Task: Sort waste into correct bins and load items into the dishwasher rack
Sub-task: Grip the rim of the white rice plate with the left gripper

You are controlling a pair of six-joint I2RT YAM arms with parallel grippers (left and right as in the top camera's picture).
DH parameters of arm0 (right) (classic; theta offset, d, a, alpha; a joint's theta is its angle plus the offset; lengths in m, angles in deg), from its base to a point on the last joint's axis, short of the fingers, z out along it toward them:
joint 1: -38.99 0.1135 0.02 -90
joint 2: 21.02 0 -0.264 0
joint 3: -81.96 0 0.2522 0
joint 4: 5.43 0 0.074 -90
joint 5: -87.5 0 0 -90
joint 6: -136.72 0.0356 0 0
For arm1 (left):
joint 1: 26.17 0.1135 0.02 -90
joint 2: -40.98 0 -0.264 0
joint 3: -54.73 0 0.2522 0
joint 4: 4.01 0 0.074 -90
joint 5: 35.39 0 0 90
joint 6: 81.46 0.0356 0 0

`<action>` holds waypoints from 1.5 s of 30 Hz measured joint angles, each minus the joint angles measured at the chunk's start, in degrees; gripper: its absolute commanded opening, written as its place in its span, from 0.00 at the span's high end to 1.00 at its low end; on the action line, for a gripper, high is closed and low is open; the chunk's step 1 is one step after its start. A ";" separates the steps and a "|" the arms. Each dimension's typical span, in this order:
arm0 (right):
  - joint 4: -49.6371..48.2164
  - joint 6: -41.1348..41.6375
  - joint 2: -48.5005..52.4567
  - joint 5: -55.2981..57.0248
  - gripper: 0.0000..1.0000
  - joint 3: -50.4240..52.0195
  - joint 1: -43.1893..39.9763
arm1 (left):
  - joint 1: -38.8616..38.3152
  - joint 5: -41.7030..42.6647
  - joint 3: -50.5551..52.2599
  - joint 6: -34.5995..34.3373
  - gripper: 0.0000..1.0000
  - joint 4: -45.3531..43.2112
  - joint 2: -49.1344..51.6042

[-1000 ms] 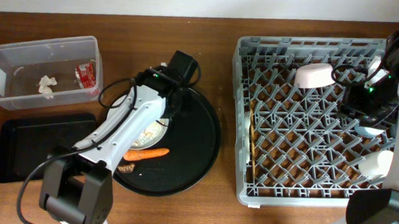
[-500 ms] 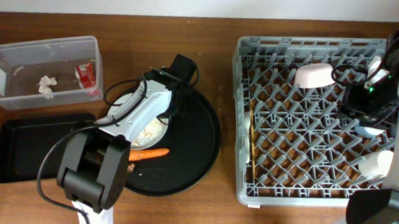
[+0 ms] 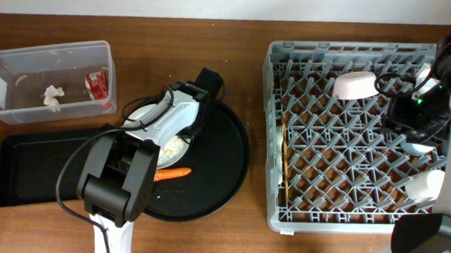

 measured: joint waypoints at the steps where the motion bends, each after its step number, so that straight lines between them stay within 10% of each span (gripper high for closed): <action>1: 0.02 -0.02 0.00 0.00 0.42 0.00 0.00 | 0.00 0.00 -0.11 0.00 0.72 0.20 0.11; 17: 0.00 0.04 0.00 0.00 0.42 0.00 0.00 | -0.20 -2.97 -1.11 -0.39 0.99 6.25 0.83; 45: 0.02 0.02 0.00 0.00 0.42 0.00 0.00 | -3.13 -6.82 -16.90 -3.26 1.00 33.18 3.48</action>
